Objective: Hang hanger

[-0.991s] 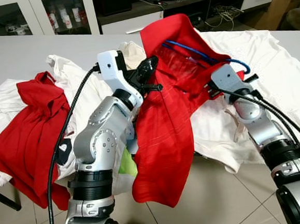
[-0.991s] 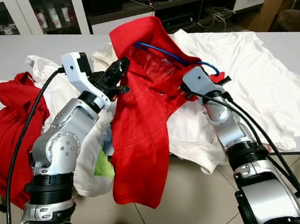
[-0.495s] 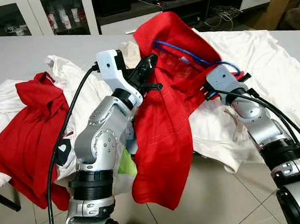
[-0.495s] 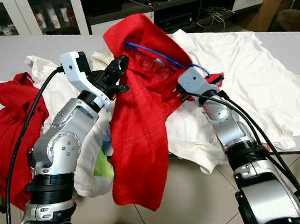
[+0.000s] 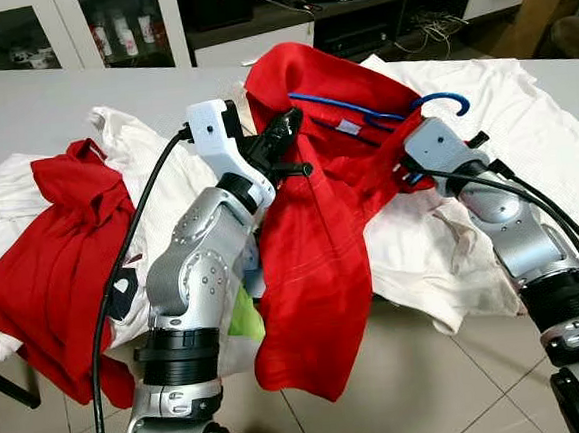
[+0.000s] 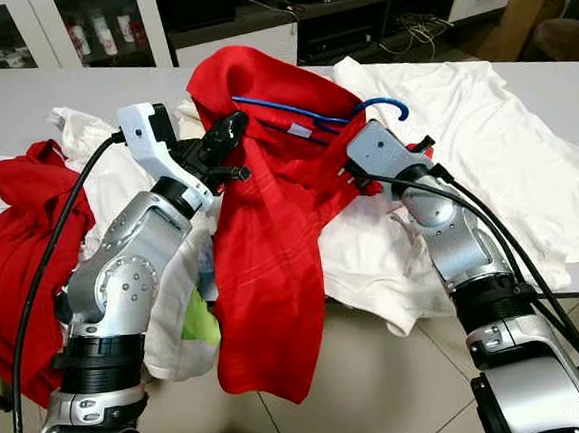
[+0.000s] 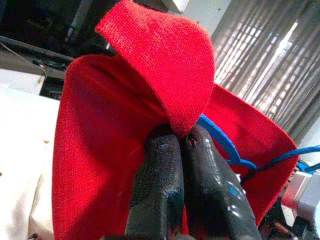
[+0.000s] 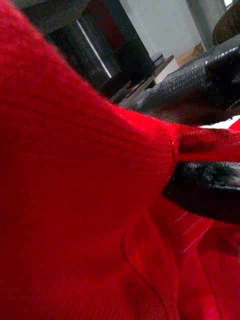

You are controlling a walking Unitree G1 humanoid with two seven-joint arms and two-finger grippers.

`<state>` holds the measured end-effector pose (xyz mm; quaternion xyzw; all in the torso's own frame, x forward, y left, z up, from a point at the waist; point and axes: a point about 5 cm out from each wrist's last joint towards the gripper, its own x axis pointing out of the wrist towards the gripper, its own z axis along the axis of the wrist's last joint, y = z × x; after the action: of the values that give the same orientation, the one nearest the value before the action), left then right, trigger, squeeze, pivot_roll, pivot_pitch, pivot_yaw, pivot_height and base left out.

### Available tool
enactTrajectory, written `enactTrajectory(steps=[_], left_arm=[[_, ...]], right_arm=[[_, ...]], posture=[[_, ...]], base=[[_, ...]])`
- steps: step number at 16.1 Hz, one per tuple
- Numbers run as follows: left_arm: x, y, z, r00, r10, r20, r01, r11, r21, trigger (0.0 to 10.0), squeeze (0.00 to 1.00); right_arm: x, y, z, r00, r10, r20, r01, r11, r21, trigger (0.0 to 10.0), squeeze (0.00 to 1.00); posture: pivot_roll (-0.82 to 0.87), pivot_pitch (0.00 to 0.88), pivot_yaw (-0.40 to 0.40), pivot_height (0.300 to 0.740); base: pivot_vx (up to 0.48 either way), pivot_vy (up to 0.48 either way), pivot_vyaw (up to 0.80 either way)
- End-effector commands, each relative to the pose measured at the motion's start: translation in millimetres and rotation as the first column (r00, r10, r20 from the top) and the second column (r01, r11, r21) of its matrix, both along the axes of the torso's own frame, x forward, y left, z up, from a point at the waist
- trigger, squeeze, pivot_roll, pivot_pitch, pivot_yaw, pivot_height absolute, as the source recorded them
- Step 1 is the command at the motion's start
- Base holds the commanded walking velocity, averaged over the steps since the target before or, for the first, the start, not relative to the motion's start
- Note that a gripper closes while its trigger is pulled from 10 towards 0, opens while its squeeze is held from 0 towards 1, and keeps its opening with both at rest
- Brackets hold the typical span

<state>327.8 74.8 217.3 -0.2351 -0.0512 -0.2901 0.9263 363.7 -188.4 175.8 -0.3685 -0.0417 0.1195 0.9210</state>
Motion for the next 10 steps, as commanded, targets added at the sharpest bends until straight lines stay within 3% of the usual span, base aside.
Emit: enactTrajectory(steps=[1,6,10], left_arm=[[0.0,-4.5,-0.2,1.0,-0.009,0.0,0.009,1.0,0.01,0.0,0.0],[0.3,-4.4,-0.6,1.0,-0.006,0.001,0.006,1.0,0.009,0.0,0.0],[1.2,-2.1,-1.3,1.0,0.006,-0.005,-0.006,1.0,0.007,0.0,0.0]], right_arm=[[-0.2,-0.7,11.9,0.999,0.001,0.04,-0.001,1.0,0.004,10.0,0.0],[0.7,-2.1,24.3,0.993,-0.043,0.106,0.039,0.999,0.039,10.0,0.0],[1.2,-5.7,28.9,0.993,-0.083,0.089,0.066,0.982,0.176,10.0,0.0]], posture=[[0.08,0.0,-0.011,0.74],[0.08,0.0,-0.012,0.74],[0.09,0.0,-0.007,0.74]], base=[[0.0,0.0,0.0],[0.0,0.0,0.0],[0.0,0.0,0.0]])
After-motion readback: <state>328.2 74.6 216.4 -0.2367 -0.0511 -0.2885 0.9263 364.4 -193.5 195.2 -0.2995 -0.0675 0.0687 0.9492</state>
